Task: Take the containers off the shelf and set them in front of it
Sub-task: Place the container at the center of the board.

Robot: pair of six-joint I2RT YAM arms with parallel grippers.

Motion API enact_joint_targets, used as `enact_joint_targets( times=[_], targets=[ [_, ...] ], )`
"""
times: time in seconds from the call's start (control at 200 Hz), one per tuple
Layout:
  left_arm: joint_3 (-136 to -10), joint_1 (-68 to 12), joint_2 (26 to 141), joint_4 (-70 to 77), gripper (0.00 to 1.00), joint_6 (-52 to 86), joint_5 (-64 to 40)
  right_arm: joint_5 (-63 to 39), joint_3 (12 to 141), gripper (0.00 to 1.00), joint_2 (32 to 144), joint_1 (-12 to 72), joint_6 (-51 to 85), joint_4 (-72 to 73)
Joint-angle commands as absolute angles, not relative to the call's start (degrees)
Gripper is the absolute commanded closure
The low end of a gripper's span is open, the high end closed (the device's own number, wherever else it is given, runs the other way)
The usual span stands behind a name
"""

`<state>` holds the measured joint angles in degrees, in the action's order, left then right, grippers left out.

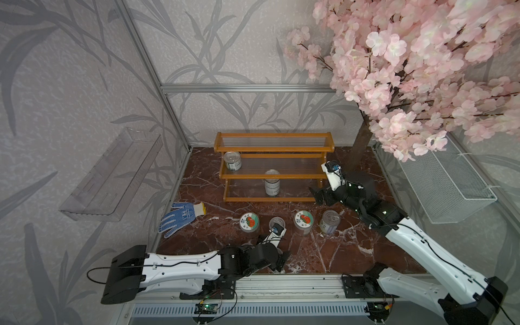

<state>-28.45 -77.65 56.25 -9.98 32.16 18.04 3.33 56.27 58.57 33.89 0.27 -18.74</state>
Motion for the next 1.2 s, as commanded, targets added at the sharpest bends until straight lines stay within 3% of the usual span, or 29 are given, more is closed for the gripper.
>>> enact_joint_targets(
  times=[0.0, 0.445, 0.805, 1.195],
  targets=[
    [-31.0, -78.0, 52.8, -23.5, 0.13, 34.1, 18.1, 3.2, 57.4, 0.01, 58.1, 33.7, -0.4, -19.0],
    [-34.2, -79.0, 53.7, -34.0, 0.13, 37.2, 9.9, 3.5, 57.0, 0.01, 57.7, 33.7, 0.3, -19.4],
    [-33.0, -79.5, 58.1, -29.1, 0.13, 33.7, 7.7, 3.4, 57.5, 0.01, 58.3, 33.7, 0.3, -19.4],
    [-33.0, -79.3, 62.6, -25.4, 0.23, 31.2, 11.2, 4.2, 57.8, 0.01, 58.1, 33.7, -0.2, -19.8]
  ],
)
